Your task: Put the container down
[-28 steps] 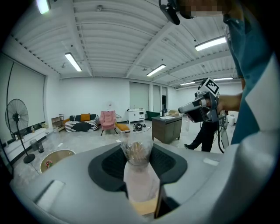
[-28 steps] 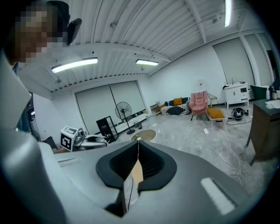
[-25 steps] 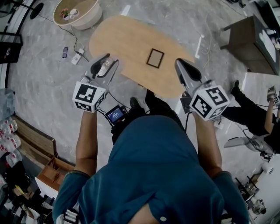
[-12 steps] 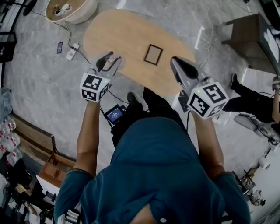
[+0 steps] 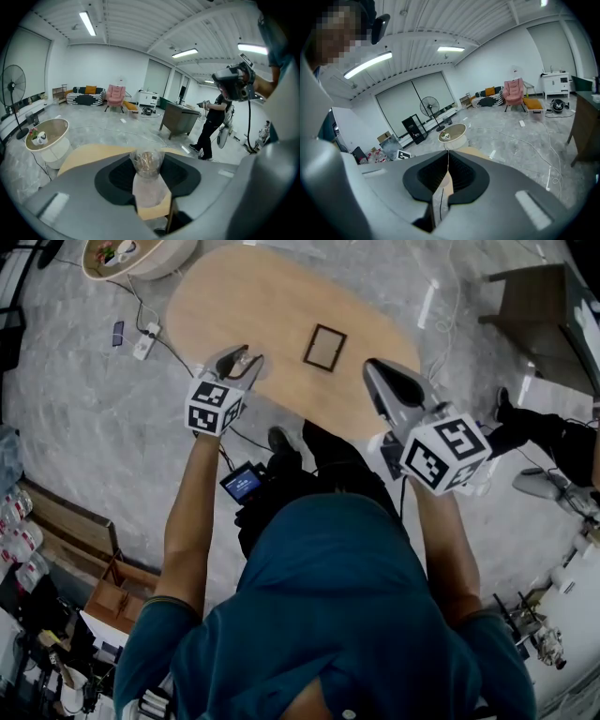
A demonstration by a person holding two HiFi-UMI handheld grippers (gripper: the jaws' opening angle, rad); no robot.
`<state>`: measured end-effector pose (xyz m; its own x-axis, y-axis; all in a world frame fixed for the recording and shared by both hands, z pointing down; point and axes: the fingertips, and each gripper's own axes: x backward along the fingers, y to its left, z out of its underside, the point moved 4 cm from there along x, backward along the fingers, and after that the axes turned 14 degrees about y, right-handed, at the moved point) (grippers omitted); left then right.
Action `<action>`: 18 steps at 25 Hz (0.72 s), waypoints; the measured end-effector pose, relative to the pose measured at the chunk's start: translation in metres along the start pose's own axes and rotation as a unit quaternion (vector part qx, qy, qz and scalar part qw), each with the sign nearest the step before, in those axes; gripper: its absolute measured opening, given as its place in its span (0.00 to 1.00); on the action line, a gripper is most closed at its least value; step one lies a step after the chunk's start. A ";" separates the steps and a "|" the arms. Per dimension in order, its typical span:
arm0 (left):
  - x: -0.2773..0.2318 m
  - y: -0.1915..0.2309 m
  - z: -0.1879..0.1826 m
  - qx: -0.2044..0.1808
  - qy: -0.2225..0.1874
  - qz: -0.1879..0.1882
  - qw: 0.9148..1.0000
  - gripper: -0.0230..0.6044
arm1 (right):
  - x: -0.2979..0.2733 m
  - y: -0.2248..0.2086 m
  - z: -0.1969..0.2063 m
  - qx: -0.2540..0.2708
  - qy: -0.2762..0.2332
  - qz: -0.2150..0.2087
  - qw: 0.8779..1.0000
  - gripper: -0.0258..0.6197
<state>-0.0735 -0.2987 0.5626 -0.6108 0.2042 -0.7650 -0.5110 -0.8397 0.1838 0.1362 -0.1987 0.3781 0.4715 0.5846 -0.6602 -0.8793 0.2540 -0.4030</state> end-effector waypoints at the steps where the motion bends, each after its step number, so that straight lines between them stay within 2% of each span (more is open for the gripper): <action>1: -0.007 0.002 0.004 0.005 0.006 0.002 1.000 0.26 | -0.002 -0.003 0.001 -0.002 0.002 0.000 1.000 0.06; 18: -0.118 0.031 0.091 0.050 0.119 0.031 0.991 0.26 | -0.029 -0.036 0.024 -0.032 0.036 0.011 0.999 0.06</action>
<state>-0.0728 -0.3028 0.7146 -0.4890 0.0202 -0.8721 -0.5422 -0.7902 0.2857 0.1528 -0.2064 0.4268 0.4583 0.5312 -0.7126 -0.8842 0.1912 -0.4262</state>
